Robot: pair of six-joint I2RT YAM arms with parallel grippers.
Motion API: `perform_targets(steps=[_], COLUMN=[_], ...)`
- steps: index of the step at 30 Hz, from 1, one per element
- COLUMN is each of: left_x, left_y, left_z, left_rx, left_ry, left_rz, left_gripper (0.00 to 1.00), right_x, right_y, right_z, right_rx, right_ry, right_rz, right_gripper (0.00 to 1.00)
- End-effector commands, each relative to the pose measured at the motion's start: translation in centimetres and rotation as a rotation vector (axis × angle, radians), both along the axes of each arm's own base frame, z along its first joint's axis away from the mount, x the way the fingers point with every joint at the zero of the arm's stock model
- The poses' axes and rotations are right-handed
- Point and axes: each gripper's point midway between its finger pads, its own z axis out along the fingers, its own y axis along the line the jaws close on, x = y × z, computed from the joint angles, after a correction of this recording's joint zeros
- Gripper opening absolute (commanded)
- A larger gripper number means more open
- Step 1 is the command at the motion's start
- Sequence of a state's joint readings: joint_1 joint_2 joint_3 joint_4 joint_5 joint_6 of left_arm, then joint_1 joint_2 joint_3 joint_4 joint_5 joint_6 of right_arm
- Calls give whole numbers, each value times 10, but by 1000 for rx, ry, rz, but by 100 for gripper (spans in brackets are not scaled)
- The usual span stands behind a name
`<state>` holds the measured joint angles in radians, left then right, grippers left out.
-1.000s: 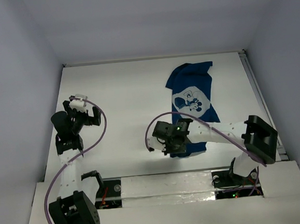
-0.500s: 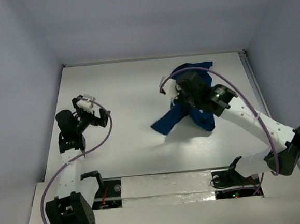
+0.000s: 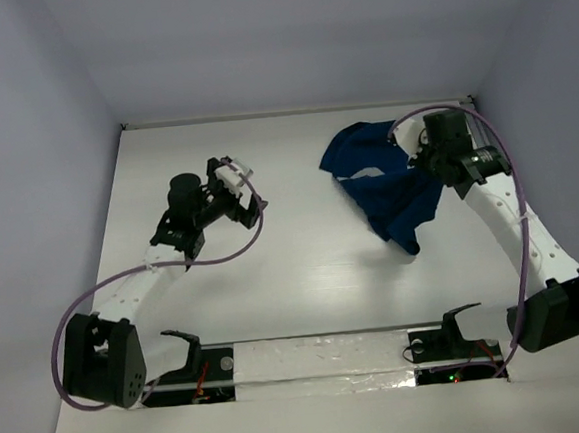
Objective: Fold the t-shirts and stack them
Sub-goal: Flatten out the tshirt
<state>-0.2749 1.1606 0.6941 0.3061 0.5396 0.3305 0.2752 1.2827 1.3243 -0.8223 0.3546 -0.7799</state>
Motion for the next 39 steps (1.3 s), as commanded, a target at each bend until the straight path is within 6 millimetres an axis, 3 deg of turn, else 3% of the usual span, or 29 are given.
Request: perform_targets(steps=[1,4,5,6,8,10,12,14,16,21,27,29,31,32,33,34,35,38,39], left_x=[17,25,29,31,28,28,29,33,39,39,34,32,32,32,32,31,30,29,28], left_y=[-26,-52,-59,-67,-82,-90,-96,-102,-106,-117,-120,-120,-118,-117,-116,-115,-114,-112,-112], left_z=[28,22,11,15,7,-1,-7,-7,-8,-11,-7,-8,-12,-13,-13,-15,-16,-12,-9], left_rx=[15,41,57,61,84,108,116,120,117,98,83,84,88,89,90,95,95,93,89], left_ry=[-101,-74,-45,-52,-38,-37,-42,-50,-34,-10,-23,-20,-14,-11,-14,-15,-15,-29,-33], left_rz=[-17,-53,-56,-67,-96,-112,-124,-131,-133,-153,-164,-165,-160,-155,-149,-149,-147,-142,-143], left_gripper=[99,99,99,99,99,99,99,99,99,99,99,99,99,99,99,99,99,99,99], right_x=[10,7,6,6,3,1,-3,2,6,22,57,70,83,84,93,96,95,101,102], right_y=[-39,-73,-82,-91,-108,-112,-112,-112,-111,-95,-54,-42,-25,-20,-7,-1,3,14,19], right_z=[29,32,31,29,15,0,-26,-32,-30,-34,-48,-68,-71,-94,-90,-97,-117,-129,-141], right_rx=[-29,-48,-54,-64,-76,-87,-86,-80,-76,-4,83,114,155,179,201,210,211,207,206], right_ry=[-95,-98,-92,-84,-40,7,90,94,78,108,143,194,218,296,295,325,394,431,461], right_rz=[-35,-101,-119,-134,-176,-181,-181,-184,-176,-126,-28,-1,24,23,30,26,13,-3,-14], right_gripper=[0,0,0,0,0,0,21,37,42,43,43,43,43,43,43,43,43,43,43])
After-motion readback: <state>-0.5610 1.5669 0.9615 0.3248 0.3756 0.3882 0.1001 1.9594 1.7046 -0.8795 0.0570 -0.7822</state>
